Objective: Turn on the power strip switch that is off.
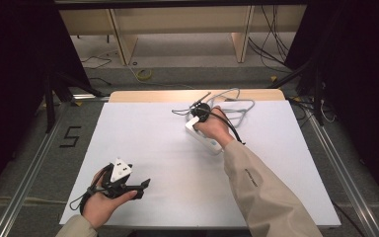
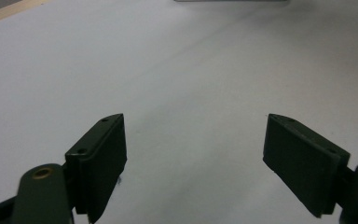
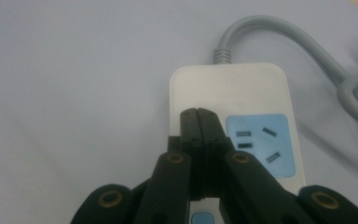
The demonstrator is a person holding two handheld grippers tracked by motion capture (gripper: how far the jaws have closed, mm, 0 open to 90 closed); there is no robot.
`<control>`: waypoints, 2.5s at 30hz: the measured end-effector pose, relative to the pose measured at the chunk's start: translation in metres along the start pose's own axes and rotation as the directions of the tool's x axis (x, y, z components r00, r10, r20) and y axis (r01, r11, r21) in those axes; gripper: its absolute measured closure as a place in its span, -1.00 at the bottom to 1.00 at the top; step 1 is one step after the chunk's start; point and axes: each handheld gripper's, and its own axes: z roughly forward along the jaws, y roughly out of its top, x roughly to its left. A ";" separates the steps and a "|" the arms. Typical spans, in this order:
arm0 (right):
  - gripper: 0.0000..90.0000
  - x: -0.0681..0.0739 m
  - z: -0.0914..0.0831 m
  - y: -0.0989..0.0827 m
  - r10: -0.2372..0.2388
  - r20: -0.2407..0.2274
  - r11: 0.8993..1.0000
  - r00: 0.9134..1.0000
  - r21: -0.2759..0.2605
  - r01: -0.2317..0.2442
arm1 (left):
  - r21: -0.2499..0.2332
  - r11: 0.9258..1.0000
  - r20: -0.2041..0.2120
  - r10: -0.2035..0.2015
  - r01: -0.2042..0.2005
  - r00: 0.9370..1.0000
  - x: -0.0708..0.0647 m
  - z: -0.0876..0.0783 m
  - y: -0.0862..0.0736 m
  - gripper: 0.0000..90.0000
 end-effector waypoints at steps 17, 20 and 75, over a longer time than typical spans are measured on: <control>1.00 0.002 0.001 0.000 -0.006 0.020 1.000 1.000 0.010 0.006 | 0.003 1.000 0.000 0.004 -0.004 1.000 0.000 -0.001 0.000 -0.53; 1.00 0.002 0.001 0.000 -0.010 0.019 1.000 1.000 0.009 0.010 | 0.003 1.000 0.000 0.005 -0.005 1.000 0.000 -0.001 0.000 -0.53; 0.39 -0.013 -0.044 -0.028 0.042 0.006 0.993 0.999 -0.107 -0.042 | 0.011 1.000 -0.010 0.008 -0.008 1.000 0.000 0.002 0.000 -0.53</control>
